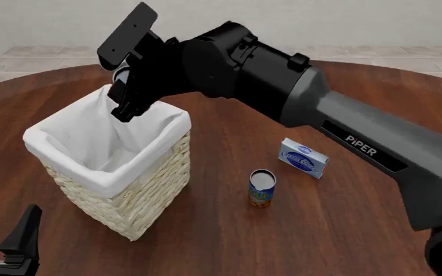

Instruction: Pick up the tomato sauce, and put it in the basket.

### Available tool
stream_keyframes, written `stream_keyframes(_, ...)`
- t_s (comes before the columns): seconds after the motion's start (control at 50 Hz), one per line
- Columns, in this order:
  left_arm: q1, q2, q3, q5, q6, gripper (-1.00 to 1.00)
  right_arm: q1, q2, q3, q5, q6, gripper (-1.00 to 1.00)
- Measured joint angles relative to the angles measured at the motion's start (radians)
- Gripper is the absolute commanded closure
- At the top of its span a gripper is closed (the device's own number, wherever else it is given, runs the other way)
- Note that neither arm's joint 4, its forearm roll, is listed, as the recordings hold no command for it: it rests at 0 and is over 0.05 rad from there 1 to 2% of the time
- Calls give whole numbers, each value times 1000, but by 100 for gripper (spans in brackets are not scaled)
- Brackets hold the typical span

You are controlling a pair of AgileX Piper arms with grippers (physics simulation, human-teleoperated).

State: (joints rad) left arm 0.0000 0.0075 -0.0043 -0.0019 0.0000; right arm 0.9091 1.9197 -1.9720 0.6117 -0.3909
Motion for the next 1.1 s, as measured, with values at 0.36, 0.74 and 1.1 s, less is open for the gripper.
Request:
stream_keyframes(0.36,0,0,0,0,0,-100,29,60,-17,-19,31,100)
stream_keyframes(0.74,0,0,0,0,0,-100,44,93,8,-47,59,100)
stream_keyframes(1.1,0,0,0,0,0,-100,46,122,50,-82,86,100)
